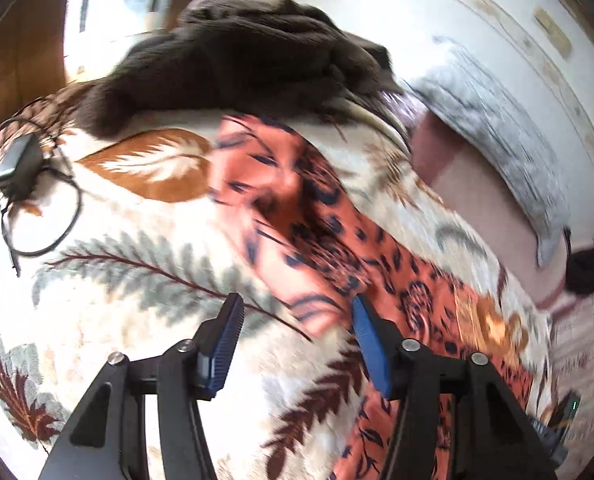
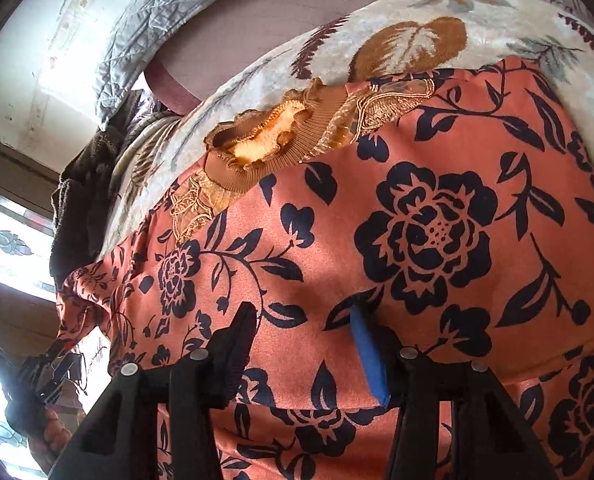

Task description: Fold small clothes

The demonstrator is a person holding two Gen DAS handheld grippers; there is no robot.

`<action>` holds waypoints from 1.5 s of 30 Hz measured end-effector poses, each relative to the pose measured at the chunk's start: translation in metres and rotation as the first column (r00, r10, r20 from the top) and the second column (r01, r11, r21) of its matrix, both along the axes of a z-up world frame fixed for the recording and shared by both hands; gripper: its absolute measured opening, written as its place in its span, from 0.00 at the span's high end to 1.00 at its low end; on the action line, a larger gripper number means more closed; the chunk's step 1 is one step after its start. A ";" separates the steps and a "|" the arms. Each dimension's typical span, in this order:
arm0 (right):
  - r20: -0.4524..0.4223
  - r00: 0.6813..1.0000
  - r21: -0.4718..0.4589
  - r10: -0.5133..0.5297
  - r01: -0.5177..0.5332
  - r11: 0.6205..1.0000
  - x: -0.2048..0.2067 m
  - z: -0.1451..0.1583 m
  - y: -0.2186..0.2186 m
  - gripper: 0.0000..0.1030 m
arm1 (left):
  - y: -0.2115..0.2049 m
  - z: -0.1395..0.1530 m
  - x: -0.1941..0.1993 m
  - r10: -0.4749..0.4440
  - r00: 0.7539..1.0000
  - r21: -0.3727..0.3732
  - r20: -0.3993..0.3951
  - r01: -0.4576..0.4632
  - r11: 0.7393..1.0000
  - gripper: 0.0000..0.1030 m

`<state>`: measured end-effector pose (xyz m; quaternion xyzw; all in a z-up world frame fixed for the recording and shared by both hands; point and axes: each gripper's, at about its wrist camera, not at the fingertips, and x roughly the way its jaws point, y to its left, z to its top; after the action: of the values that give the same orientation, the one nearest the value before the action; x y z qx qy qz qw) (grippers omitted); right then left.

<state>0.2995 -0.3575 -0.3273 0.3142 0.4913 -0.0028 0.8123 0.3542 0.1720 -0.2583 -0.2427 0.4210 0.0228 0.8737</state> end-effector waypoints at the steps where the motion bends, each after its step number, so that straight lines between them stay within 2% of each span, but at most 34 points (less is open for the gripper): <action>1: 0.002 1.000 -0.001 0.001 -0.001 1.000 0.000 0.000 0.001 0.45 | 0.014 -0.004 0.001 0.052 0.999 -0.021 0.009 -0.052 0.998 0.41; 3: 0.005 1.000 -0.015 0.007 -0.006 1.000 0.002 0.002 0.005 0.39 | 0.034 -0.016 0.007 0.106 0.994 -0.067 -0.020 -0.107 0.992 0.41; 8: 0.004 0.999 -0.078 0.043 -0.042 0.996 0.013 0.003 0.022 0.30 | 0.039 -0.027 0.022 0.084 0.996 -0.158 -0.033 -0.088 0.984 0.41; 14: 0.001 0.998 -0.079 0.056 -0.056 0.995 0.015 0.003 0.022 0.27 | 0.011 -0.034 0.038 0.007 0.995 -0.101 -0.095 -0.016 0.995 0.43; 15: 0.001 0.998 -0.075 0.057 -0.057 0.996 0.015 0.003 0.021 0.27 | 0.007 -0.035 0.037 -0.012 0.995 -0.093 -0.094 0.003 0.996 0.60; 16: 0.002 0.998 -0.069 0.056 -0.056 0.996 0.015 0.003 0.020 0.27 | 0.003 -0.035 0.038 -0.031 0.995 -0.089 -0.095 0.023 0.996 0.91; 17: 0.003 0.999 -0.065 0.054 -0.054 0.996 0.015 0.003 0.020 0.27 | 0.000 -0.034 0.038 -0.052 0.995 -0.094 -0.084 0.044 0.995 0.99; 19: 0.007 0.999 -0.061 0.048 -0.048 0.997 0.014 0.005 0.019 0.27 | -0.007 -0.025 0.034 -0.067 0.997 -0.086 -0.039 0.064 0.994 0.97; 21: 0.015 0.999 -0.062 0.039 -0.038 0.997 0.012 0.007 0.019 0.28 | -0.019 -0.009 0.030 -0.124 0.992 -0.078 0.034 0.126 0.989 0.97; 23: 0.031 0.999 -0.066 0.029 -0.027 0.997 0.009 0.010 0.018 0.29 | -0.039 0.015 0.025 -0.213 0.968 -0.090 0.130 0.226 0.970 0.97; 25: 0.069 0.997 -0.074 0.022 -0.017 0.997 0.006 0.017 0.018 0.29 | -0.068 0.040 0.016 -0.328 0.921 -0.086 0.210 0.351 0.932 0.97; 28: 0.136 0.991 -0.081 0.014 -0.003 0.997 0.002 0.031 0.017 0.29 | -0.129 0.074 0.004 -0.478 0.836 -0.028 0.269 0.503 0.864 0.97; 31: 0.189 0.982 -0.056 -0.015 0.026 0.998 -0.003 0.043 0.008 0.29 | -0.197 0.092 -0.002 -0.601 0.744 -0.078 0.292 0.645 0.760 0.97; 33: 0.216 0.975 -0.024 -0.050 0.057 0.998 -0.008 0.049 -0.003 0.29 | -0.248 0.099 -0.009 -0.683 0.678 -0.082 0.271 0.723 0.686 0.97; 34: 0.226 0.971 0.003 -0.073 0.074 0.997 -0.010 0.051 -0.011 0.29 | -0.271 0.098 -0.012 -0.719 0.648 -0.086 0.251 0.755 0.650 0.92; 35: 0.231 0.968 0.036 -0.098 0.092 0.995 -0.013 0.053 -0.020 0.29 | -0.290 0.096 -0.015 -0.755 0.615 -0.109 0.227 0.786 0.608 0.87; 36: 0.233 0.965 0.069 -0.123 0.110 0.992 -0.016 0.054 -0.029 0.29 | -0.302 0.092 -0.019 -0.783 0.589 -0.146 0.201 0.808 0.571 0.65; 37: 0.233 0.962 0.101 -0.145 0.124 0.987 -0.019 0.054 -0.038 0.29 | -0.308 0.088 -0.020 -0.799 0.575 -0.186 0.177 0.817 0.547 0.40; 38: 0.231 0.959 0.131 -0.163 0.135 0.982 -0.022 0.055 -0.046 0.29 | -0.306 0.086 -0.024 -0.799 0.574 -0.221 0.179 0.815 0.536 0.34; 40: 0.222 0.957 0.177 -0.185 0.147 0.973 -0.025 0.055 -0.061 0.28 | -0.291 0.088 -0.026 -0.772 0.596 -0.236 0.221 0.801 0.550 0.34; 41: 0.213 0.959 0.195 -0.188 0.147 0.970 -0.027 0.054 -0.066 0.28 | -0.279 0.090 -0.025 -0.751 0.617 -0.224 0.237 0.787 0.576 0.33; 42: 0.201 0.962 0.212 -0.187 0.144 0.967 -0.026 0.052 -0.070 0.28 | -0.265 0.091 -0.024 -0.719 0.650 -0.210 0.248 0.760 0.615 0.32; 45: 0.135 0.975 0.266 -0.175 0.134 0.955 -0.026 0.042 -0.075 0.28 | -0.223 0.079 -0.008 -0.602 0.768 -0.127 0.218 0.634 0.763 0.29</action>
<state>0.2734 -0.4326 -0.2851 0.4528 0.3962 0.0213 0.7985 0.3464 -0.0514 -0.1792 -0.1744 0.4044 -0.3280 0.8358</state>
